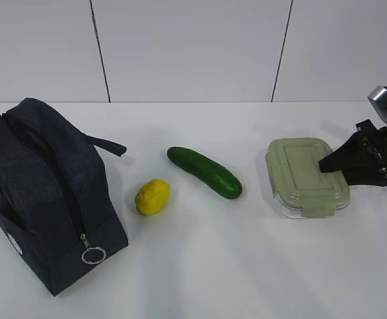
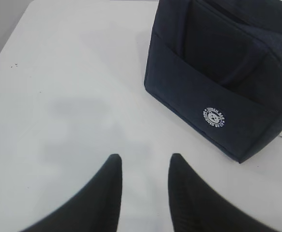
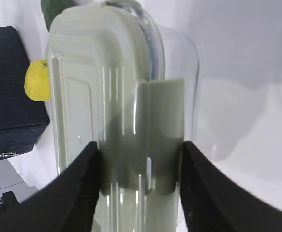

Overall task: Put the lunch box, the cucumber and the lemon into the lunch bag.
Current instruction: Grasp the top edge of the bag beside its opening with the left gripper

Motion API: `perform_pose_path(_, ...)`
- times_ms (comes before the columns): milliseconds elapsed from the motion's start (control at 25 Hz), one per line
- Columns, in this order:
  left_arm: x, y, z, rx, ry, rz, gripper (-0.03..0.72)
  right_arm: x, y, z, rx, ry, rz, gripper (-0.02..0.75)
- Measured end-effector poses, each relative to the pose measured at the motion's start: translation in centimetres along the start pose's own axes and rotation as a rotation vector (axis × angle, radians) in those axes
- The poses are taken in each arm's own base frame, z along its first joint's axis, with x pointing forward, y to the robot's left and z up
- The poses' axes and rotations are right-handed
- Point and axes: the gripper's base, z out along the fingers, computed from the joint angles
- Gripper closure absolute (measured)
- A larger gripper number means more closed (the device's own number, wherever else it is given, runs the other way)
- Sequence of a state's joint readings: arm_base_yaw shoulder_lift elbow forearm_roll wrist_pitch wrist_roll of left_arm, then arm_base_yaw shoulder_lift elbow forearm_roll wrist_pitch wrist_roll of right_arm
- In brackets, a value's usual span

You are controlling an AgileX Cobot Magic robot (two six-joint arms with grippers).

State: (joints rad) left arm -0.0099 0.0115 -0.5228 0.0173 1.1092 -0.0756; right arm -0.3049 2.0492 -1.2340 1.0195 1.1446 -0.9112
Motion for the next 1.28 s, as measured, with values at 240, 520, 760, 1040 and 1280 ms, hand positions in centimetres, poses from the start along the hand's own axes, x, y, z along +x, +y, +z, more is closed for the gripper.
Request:
perform_pose_path(240, 0.0, 0.0, 0.0, 0.0, 0.0, 0.0, 0.449, -0.1, 0.7, -0.5, 0.005, -0.011, 0.003, 0.373)
perform_pose_path(520, 0.0, 0.0, 0.0, 0.0, 0.0, 0.0, 0.449, 0.0, 1.4, -1.2, 0.03, -0.007, -0.006, 0.373)
perform_pose_path(760, 0.0, 0.0, 0.0, 0.0, 0.0, 0.0, 0.449, -0.1, 1.7, -1.5, 0.033, -0.012, -0.012, 0.373)
perform_pose_path(1040, 0.0, 0.0, 0.0, -0.004, 0.0, 0.002, 0.449, -0.1, 1.8, -1.5, 0.027, -0.014, 0.037, 0.373)
perform_pose_path(1280, -0.3, 0.0, -0.3, -0.002, 0.015, -0.142, 0.438, 0.0, 1.7, -1.5, 0.035, -0.005, 0.037, 0.373)
